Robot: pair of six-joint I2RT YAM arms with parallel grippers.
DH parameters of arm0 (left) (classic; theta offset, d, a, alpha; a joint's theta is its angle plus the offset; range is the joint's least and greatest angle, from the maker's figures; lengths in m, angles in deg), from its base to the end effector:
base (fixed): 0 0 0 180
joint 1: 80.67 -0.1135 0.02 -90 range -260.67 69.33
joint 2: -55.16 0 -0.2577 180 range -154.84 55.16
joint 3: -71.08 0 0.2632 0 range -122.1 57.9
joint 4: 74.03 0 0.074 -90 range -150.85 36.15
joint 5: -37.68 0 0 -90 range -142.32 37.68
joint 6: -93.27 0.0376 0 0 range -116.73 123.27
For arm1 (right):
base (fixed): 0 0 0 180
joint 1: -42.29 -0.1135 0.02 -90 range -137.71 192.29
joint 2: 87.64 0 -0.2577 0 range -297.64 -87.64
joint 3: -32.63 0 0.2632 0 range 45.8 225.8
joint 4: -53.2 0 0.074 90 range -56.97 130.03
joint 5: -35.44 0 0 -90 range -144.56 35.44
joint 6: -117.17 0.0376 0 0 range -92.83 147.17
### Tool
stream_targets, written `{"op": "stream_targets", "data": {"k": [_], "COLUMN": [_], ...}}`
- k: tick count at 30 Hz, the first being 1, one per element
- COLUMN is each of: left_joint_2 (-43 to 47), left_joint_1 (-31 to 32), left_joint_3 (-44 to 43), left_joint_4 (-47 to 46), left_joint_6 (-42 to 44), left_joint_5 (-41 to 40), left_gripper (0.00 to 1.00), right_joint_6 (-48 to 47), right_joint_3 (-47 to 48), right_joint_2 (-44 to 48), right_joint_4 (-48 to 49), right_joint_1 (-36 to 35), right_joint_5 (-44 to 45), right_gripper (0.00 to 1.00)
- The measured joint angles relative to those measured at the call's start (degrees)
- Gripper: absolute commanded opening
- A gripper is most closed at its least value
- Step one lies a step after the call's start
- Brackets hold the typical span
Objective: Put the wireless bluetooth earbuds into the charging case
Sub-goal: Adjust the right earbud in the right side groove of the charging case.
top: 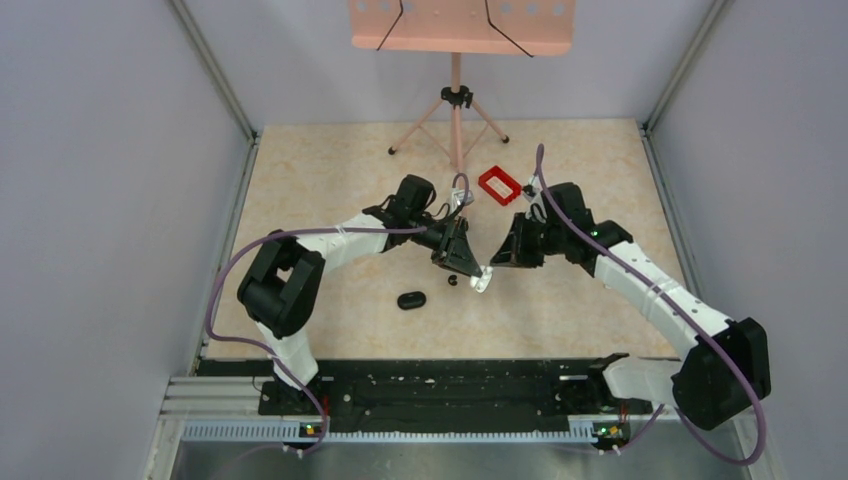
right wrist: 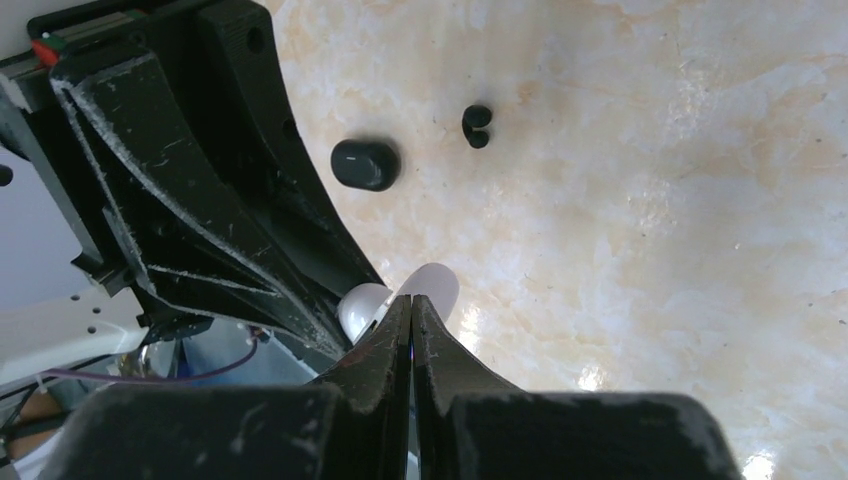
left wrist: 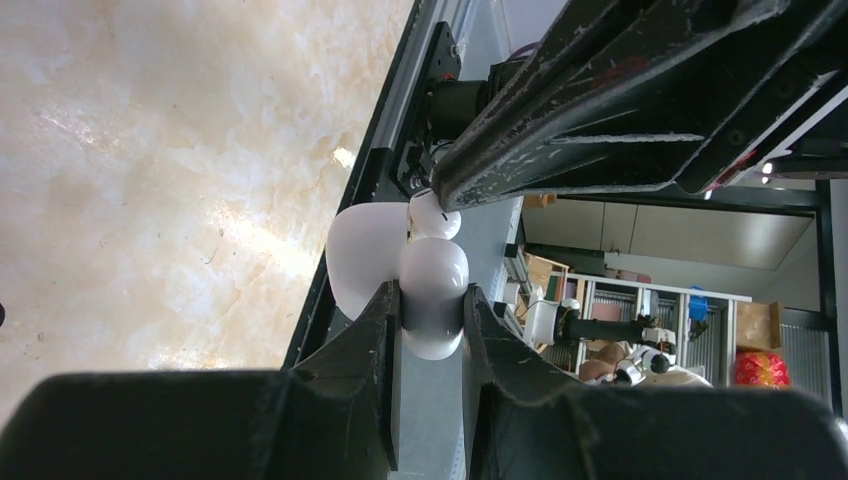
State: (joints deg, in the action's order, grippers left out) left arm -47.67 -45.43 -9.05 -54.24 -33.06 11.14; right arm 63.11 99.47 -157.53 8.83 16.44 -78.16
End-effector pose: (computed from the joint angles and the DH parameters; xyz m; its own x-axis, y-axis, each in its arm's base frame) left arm 0.2967 -0.2508 0.2019 -0.9164 0.3233 -0.2361 0.3149 0.2182 -0.9237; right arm 0.2343 0.1302 0.2616 -0.9141 0.1548 -0.3748 -0.1319 0.7605 0.6358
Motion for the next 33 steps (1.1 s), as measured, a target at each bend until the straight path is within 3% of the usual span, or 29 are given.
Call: {"op": "stream_targets", "data": {"k": [13,16,23,33], "left_joint_2": [0.0,0.0,0.0,0.0], "left_joint_1": [0.0,0.0,0.0,-0.5], "left_joint_3": [0.0,0.0,-0.1,-0.9], "left_joint_4": [0.5,0.7,1.1,1.0], "left_joint_6": [0.0,0.0,0.0,-0.1], "left_joint_5": [-0.5,-0.6,-0.8,-0.8], "left_gripper": [0.00,0.00,0.00,0.00], "right_joint_6": [-0.4,-0.4,-2.3,-6.1], "right_joint_3": [-0.6,-0.7,-0.7,-0.7], "right_joint_2": [0.9,0.9,0.9,0.9], "right_joint_4": [0.3,0.3,-0.2,-2.6], "right_joint_1": [-0.8,-0.8,-0.8,-1.0], "right_joint_5": [-1.8,-1.9,-1.4,-2.5], "right_gripper": [0.00,0.12,0.26,0.28]}}
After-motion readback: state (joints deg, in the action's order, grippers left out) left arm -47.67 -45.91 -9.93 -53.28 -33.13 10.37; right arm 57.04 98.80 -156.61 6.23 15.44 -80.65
